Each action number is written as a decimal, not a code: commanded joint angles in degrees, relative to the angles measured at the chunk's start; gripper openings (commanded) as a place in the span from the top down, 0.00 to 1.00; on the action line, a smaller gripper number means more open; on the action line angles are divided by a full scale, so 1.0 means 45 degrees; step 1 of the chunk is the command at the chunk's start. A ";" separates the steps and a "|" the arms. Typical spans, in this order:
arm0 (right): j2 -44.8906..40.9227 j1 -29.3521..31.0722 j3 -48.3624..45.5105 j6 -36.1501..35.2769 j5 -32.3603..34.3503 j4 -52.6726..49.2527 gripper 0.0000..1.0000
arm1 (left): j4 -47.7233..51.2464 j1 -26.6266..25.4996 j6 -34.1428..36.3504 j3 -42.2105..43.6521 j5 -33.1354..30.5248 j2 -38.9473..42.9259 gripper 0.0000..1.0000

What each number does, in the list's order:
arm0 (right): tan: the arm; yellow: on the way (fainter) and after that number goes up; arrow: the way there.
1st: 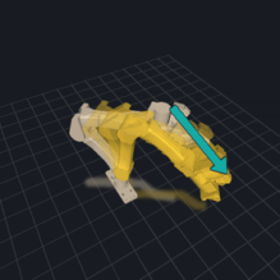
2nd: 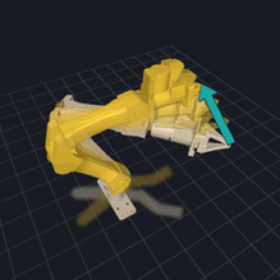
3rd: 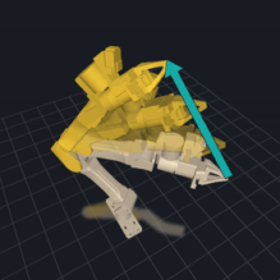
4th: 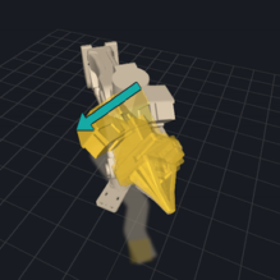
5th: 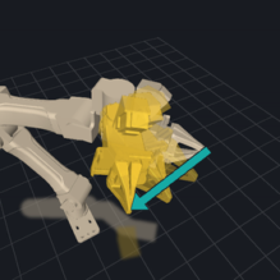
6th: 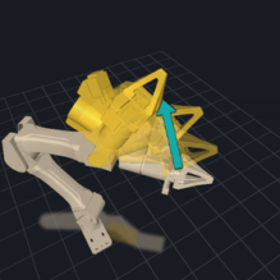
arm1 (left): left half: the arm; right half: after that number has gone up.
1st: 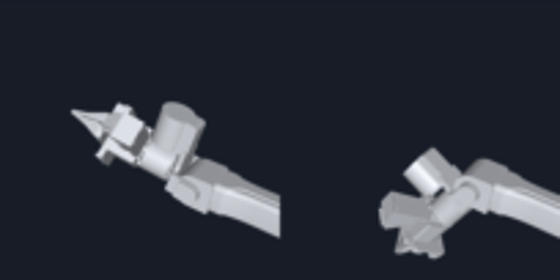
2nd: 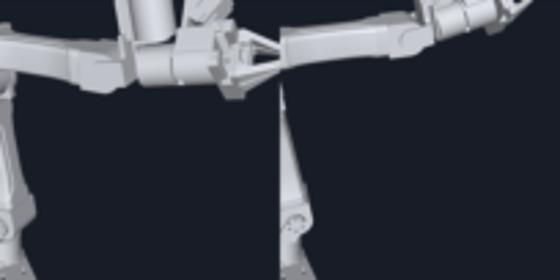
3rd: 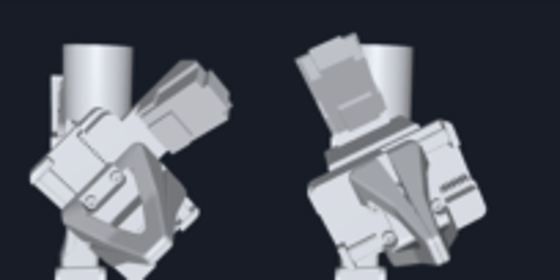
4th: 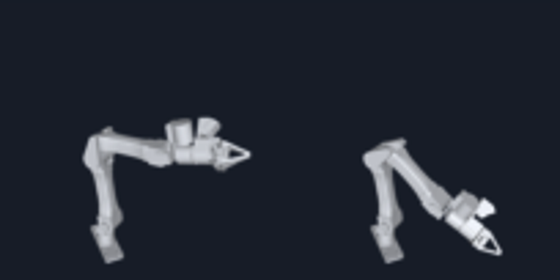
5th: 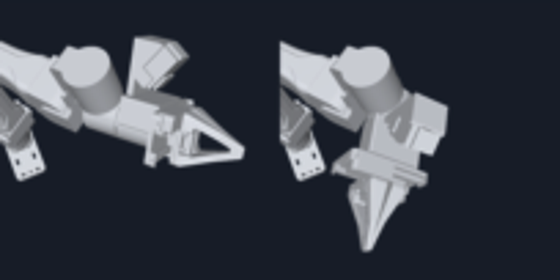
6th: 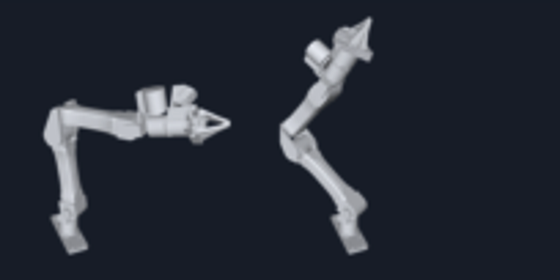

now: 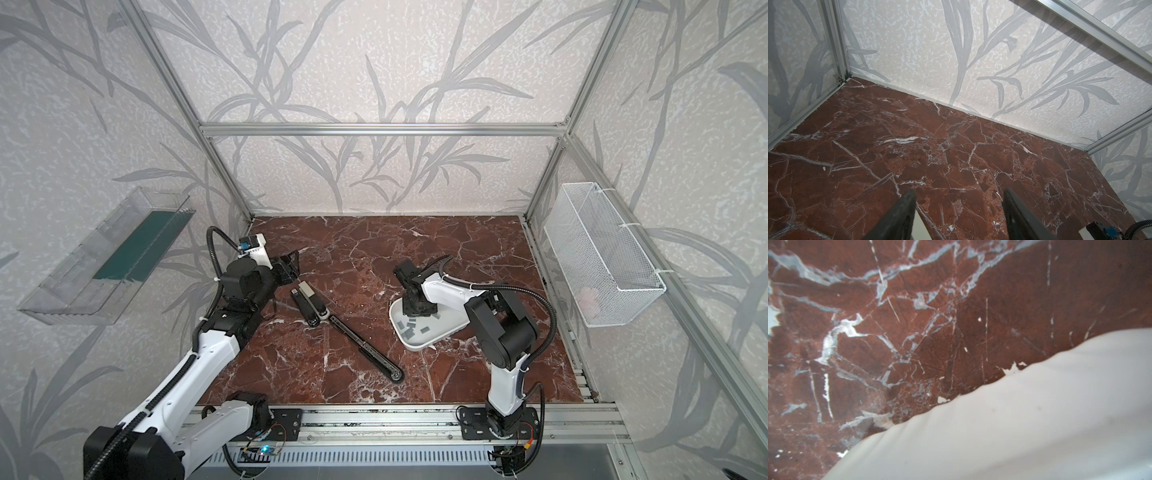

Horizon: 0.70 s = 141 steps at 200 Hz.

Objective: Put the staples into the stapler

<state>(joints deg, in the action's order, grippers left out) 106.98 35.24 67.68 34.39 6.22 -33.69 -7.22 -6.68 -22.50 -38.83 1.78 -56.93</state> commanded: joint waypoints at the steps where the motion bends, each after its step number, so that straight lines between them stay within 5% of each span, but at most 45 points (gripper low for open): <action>1: 0.0387 -0.0016 0.0120 -0.0123 0.0037 -0.0230 0.75 | 0.0043 0.0060 0.0235 -0.0029 0.0043 -0.0016 0.32; 92: 0.0199 0.0005 0.0259 -0.0368 -0.0043 -0.0278 0.87 | 0.0193 0.0058 -0.0258 0.0135 0.0113 0.0142 0.32; 141: -0.1565 0.0200 0.0478 -0.2585 0.0025 0.0042 0.90 | 0.0924 0.0061 -0.1814 0.0829 0.0526 0.0952 0.32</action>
<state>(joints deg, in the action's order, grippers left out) 106.56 35.31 69.52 29.56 6.09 -34.11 -6.44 -6.68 -26.87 -36.12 2.72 -55.16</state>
